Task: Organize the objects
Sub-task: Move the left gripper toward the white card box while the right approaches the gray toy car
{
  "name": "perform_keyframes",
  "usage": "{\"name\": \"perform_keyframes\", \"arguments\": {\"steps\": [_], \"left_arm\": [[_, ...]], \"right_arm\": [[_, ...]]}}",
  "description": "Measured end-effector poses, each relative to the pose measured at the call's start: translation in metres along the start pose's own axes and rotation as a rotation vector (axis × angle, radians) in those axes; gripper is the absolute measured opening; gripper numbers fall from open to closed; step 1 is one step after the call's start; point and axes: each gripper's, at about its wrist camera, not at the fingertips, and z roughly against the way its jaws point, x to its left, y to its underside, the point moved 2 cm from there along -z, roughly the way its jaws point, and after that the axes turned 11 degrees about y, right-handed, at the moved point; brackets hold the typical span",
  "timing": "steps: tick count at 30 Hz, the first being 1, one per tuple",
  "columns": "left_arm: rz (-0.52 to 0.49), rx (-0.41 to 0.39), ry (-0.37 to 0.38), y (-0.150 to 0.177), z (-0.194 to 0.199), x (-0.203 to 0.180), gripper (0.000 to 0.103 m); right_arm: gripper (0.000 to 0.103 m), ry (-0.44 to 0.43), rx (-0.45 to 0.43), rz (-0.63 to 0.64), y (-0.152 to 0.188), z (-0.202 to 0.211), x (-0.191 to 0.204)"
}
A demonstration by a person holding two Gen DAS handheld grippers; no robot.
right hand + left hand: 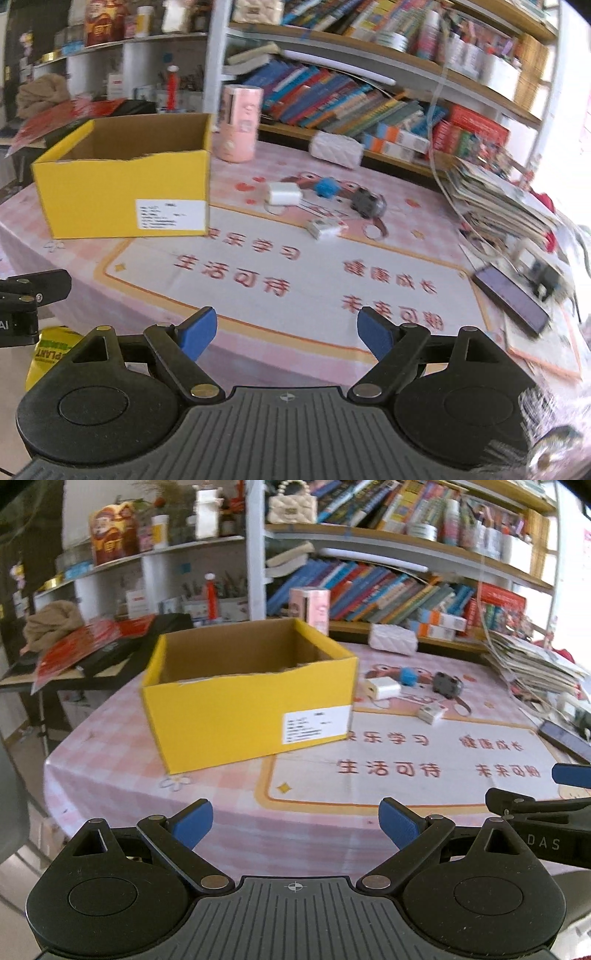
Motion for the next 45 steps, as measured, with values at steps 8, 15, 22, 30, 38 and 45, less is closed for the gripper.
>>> {"name": "perform_keyframes", "arguments": {"steps": [8,15,22,30,38,45], "left_arm": [[-0.053,0.014,0.066,-0.007,-0.015,-0.022,0.098],[-0.085,0.023,0.106,-0.016,-0.031,-0.042,0.098],[-0.099,0.022,0.118,-0.028,-0.046,-0.056,0.098],[-0.103,0.015,0.118,-0.043,-0.063,-0.066,0.098],[-0.094,0.004,0.109,-0.058,-0.081,-0.074,0.098],[-0.083,-0.007,0.112,-0.070,-0.101,-0.082,0.098]], "right_arm": [[0.082,0.065,0.040,-0.056,0.007,-0.005,-0.025],[0.083,0.093,0.069,-0.081,0.008,-0.014,-0.044],[0.083,0.101,0.090,-0.107,0.003,-0.030,-0.062],[0.083,0.089,0.100,-0.110,-0.010,-0.051,-0.075],[0.083,0.070,0.098,-0.097,-0.027,-0.074,-0.084],[0.080,0.035,0.090,-0.077,-0.042,-0.098,-0.090]]}}
